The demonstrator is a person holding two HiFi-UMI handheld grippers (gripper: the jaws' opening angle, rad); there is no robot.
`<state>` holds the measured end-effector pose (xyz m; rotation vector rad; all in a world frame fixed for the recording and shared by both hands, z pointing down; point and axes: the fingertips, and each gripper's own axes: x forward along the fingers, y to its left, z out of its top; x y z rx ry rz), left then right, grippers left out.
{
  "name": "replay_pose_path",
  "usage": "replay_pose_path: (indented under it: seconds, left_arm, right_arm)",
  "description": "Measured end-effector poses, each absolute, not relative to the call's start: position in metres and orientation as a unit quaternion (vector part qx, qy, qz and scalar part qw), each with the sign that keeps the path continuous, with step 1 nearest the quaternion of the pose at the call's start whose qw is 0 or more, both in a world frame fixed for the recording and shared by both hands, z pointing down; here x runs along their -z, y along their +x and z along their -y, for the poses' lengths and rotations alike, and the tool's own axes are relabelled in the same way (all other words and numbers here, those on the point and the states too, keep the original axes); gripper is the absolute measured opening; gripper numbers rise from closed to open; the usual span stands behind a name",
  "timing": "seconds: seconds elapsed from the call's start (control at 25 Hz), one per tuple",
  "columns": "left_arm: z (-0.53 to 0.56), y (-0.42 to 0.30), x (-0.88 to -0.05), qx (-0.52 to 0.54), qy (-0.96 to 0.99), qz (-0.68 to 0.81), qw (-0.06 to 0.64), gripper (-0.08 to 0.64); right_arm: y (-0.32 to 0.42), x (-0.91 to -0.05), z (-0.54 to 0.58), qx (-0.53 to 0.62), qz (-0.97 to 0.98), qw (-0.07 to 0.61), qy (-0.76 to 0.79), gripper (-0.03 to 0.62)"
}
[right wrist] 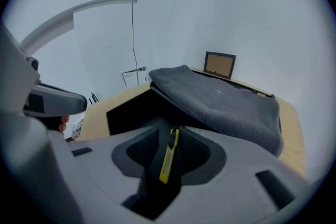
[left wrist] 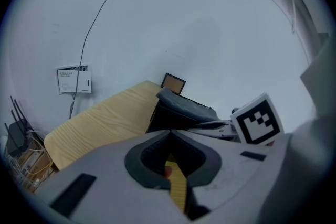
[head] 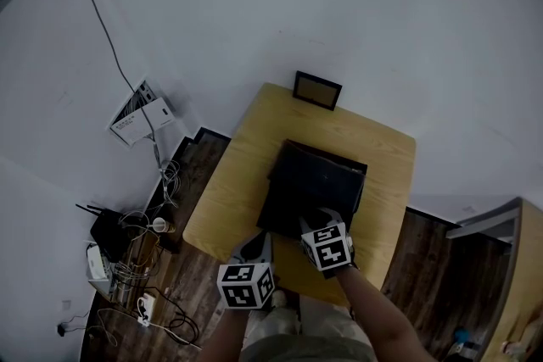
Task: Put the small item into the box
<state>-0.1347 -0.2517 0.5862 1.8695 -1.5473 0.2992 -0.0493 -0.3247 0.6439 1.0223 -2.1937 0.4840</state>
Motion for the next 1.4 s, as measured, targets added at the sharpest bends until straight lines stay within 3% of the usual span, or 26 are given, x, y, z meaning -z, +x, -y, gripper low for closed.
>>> replay_pose_path:
  seconds: [0.96, 1.4]
  left_arm:
    - [0.199, -0.121, -0.53, -0.085, 0.755, 0.581, 0.291, 0.003]
    - [0.168, -0.111, -0.507, -0.077, 0.775, 0.565, 0.272, 0.002]
  right_arm:
    - [-0.01, -0.533, 0.231, -0.174, 0.843, 0.197, 0.47, 0.012]
    - [0.007, -0.501, 0.189, -0.145, 0.846, 0.159, 0.489, 0.002]
